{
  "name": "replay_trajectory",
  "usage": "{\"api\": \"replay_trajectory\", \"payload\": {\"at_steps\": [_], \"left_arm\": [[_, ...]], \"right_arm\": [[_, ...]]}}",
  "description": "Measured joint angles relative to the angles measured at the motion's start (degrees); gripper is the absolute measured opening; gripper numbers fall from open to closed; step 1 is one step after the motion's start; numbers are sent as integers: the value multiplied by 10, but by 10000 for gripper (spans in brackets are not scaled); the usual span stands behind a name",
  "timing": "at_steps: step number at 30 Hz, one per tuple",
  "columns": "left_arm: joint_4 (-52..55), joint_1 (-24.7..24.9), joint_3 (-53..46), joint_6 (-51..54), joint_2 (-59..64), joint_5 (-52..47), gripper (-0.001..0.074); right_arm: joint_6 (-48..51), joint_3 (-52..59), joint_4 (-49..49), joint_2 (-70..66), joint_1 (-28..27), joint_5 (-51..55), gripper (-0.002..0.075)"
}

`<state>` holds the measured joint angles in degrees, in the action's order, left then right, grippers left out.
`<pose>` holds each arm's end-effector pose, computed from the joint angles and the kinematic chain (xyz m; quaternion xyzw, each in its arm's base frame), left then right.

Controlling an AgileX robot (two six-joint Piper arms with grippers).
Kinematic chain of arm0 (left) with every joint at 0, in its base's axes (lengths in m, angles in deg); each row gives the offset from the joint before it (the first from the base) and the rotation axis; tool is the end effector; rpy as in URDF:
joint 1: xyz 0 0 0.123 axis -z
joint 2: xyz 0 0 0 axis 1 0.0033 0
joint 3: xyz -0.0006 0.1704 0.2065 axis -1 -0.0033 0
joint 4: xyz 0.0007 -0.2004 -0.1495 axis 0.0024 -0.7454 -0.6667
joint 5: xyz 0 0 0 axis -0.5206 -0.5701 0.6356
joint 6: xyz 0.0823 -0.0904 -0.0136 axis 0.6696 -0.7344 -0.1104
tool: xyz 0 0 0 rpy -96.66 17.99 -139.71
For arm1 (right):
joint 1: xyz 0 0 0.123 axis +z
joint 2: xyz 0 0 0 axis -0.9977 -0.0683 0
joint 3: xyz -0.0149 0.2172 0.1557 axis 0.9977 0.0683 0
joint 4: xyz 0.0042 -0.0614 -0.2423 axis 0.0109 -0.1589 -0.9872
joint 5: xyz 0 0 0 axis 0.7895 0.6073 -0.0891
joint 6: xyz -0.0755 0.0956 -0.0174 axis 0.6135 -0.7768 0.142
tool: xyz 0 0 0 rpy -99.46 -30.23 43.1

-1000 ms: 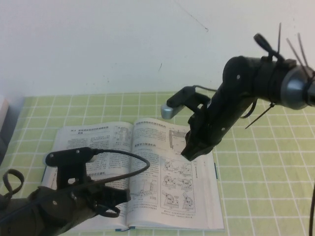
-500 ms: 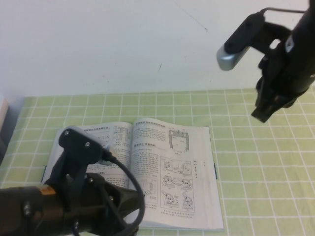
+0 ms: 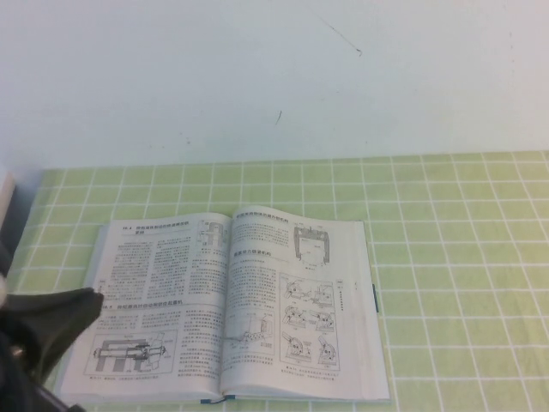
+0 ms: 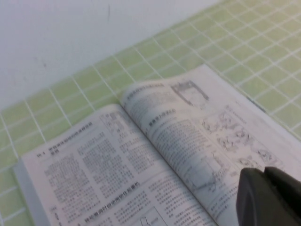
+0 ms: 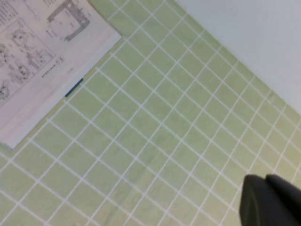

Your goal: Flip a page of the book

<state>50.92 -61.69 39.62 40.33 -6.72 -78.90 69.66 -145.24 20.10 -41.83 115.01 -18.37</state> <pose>0.1432 -0.0851 0.3025 0.2286 0.8001 -0.1524 0.5333 0.2264 0.0932 0.4112 -0.3466 0.8611 -0.0786 0.3637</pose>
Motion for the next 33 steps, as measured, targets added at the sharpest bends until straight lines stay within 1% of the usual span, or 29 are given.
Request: {"api": "replay_trajectory", "payload": {"at_steps": [3,8,13,16,19,24,33], "left_arm": [[9,-1,-3,-3,-46,-2,-4],[12,-2,-8,-4,-86,-5,-4],[14,-2,-34,-3,-114,44,-4],[14,-2,-43,-3,-119,73,-4],[14,-2,-49,-3,-119,78,-4],[14,-2,-59,-2,-119,75,-4],[14,-2,-60,-2,-119,13,-4]], "right_arm": [[-23,75,-1,82,0,-9,-3],[-33,235,-1,219,0,-103,-3],[-71,416,-1,339,0,-182,-3],[-95,503,-1,394,0,-227,-3],[-121,569,-1,436,0,-264,-3],[-140,623,-1,460,0,-284,-3],[-146,628,-1,460,0,-313,-3]]}}
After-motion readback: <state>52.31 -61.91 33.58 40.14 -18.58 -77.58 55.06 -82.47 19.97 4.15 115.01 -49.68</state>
